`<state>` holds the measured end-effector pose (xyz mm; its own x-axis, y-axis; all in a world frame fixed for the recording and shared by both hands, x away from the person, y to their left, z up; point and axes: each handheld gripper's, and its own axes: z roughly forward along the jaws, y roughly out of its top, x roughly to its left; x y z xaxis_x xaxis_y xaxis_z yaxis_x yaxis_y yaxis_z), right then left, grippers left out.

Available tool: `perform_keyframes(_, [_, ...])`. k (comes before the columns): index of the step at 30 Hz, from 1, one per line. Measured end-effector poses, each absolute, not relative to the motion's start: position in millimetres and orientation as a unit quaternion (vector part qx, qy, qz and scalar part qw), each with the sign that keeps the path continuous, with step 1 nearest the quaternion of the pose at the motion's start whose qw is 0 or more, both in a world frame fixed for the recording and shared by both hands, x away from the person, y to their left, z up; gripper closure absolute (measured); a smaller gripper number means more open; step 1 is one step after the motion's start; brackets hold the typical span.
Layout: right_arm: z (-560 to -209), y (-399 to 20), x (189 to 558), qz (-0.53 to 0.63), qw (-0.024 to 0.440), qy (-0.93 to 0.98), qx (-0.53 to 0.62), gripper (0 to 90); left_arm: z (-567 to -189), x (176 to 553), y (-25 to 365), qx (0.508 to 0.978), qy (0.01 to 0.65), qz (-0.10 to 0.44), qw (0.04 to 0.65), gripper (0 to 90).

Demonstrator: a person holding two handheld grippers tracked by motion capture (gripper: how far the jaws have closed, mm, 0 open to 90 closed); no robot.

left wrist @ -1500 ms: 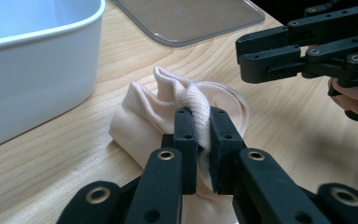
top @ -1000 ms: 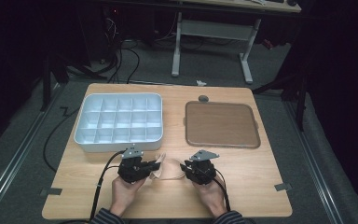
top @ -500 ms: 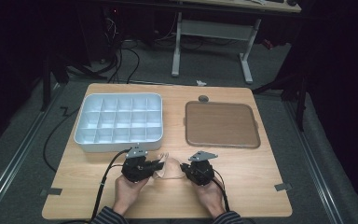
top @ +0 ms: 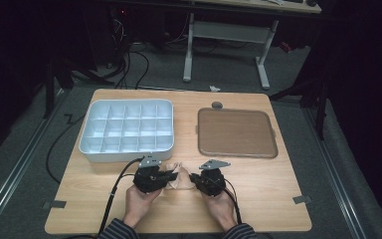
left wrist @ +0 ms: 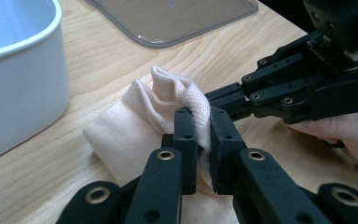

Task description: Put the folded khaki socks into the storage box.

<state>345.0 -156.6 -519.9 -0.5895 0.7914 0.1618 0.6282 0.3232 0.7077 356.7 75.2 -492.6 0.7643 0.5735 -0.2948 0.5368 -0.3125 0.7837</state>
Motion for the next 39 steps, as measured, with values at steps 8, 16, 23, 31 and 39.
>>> perform_keyframes(8, [-524, -160, 351, 0.366, 0.127, 0.804, 0.451, 86.1, -497, 361, 70, 0.809, 0.346, 0.019, 0.476, 83.6])
perform_keyframes(16, [-525, -162, 354, 0.368, 0.114, 0.803, 0.454, 86.1, -500, 365, 63, 0.81, 0.344, 0.018, 0.474, 83.4])
perform_keyframes(23, [-525, -163, 354, 0.369, 0.113, 0.804, 0.452, 86.1, -503, 367, 56, 0.811, 0.344, 0.016, 0.474, 83.3])
perform_keyframes(31, [-525, -163, 354, 0.37, 0.111, 0.804, 0.452, 86.0, -507, 369, 48, 0.815, 0.344, 0.018, 0.466, 83.2])
perform_keyframes(39, [-526, -164, 354, 0.371, 0.111, 0.805, 0.45, 86.0, -513, 371, 42, 0.823, 0.341, 0.021, 0.453, 83.6])
